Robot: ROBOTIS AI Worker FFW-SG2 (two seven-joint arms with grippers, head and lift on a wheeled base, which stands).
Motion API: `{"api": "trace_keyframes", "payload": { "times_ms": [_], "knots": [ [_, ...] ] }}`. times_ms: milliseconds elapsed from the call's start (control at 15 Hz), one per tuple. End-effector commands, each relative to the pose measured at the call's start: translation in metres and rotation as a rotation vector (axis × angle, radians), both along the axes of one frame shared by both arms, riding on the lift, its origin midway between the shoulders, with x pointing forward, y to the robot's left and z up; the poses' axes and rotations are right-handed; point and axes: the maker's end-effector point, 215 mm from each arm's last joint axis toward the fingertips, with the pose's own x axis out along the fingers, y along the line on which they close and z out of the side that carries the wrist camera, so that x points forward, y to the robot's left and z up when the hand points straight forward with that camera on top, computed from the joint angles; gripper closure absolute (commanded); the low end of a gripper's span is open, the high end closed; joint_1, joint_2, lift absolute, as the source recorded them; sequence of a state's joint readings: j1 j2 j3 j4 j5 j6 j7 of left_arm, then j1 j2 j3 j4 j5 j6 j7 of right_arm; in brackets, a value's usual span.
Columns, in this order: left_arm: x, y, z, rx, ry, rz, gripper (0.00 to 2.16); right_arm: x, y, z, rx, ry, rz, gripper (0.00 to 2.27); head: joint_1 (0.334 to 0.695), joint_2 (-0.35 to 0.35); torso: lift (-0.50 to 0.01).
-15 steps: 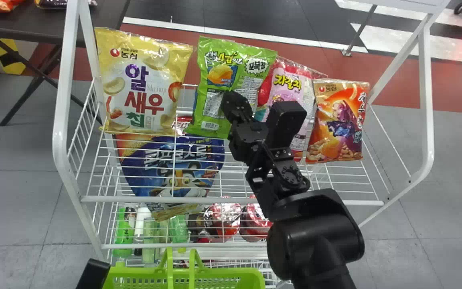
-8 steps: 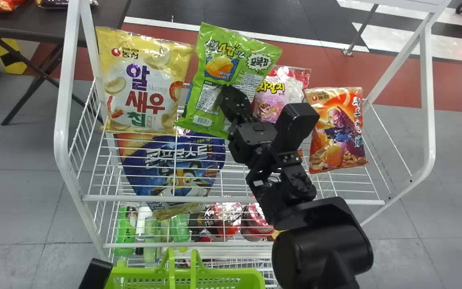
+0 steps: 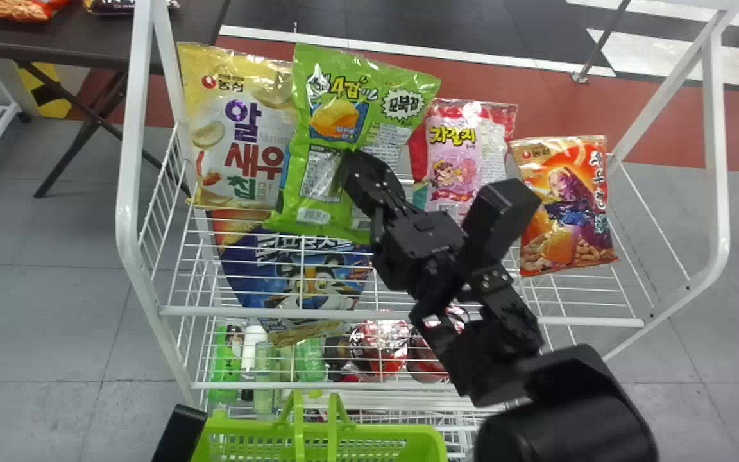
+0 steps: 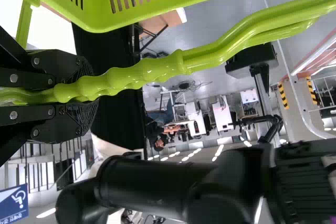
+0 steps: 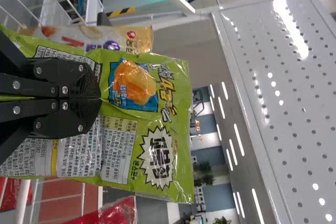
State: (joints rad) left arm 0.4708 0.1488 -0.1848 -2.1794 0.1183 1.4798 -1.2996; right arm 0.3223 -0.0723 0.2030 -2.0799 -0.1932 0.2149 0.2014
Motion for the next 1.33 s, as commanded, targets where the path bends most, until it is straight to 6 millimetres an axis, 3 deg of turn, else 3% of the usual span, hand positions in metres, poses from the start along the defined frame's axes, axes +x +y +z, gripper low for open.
{"api": "trace_keyframes", "payload": {
  "times_ms": [0,200,267,533,800,1067,1267],
  "knots": [
    [0.003,0.002,-0.002,0.008,-0.01,0.005,1.79,-0.035,-0.005,-0.001,-0.024,0.05,0.018,2.22,0.695,-0.158,-0.015],
    [0.01,0.003,-0.007,0.02,-0.02,0.014,1.79,-0.079,-0.027,-0.001,-0.071,0.092,0.007,2.22,0.695,-0.187,-0.015],
    [0.012,0.003,-0.007,0.021,-0.023,0.015,1.79,-0.093,-0.036,-0.009,-0.095,0.137,0.008,2.22,0.695,-0.2,-0.015],
    [0.015,0.002,-0.004,0.012,-0.025,0.024,1.79,-0.136,-0.056,-0.059,-0.182,0.323,0.036,2.22,0.695,-0.29,-0.015],
    [0.023,0.003,-0.003,0.013,-0.046,0.033,1.79,-0.2,-0.073,-0.118,-0.272,0.609,0.093,2.22,0.695,-0.35,-0.015],
    [0.029,0.001,-0.002,0.01,-0.054,0.036,1.79,-0.255,-0.06,-0.153,-0.252,0.813,0.182,2.22,0.695,-0.35,-0.015],
    [0.03,0.0,-0.003,0.013,-0.057,0.034,1.79,-0.298,-0.033,-0.18,-0.22,0.942,0.28,2.22,0.695,-0.35,-0.015]
  ]
}}
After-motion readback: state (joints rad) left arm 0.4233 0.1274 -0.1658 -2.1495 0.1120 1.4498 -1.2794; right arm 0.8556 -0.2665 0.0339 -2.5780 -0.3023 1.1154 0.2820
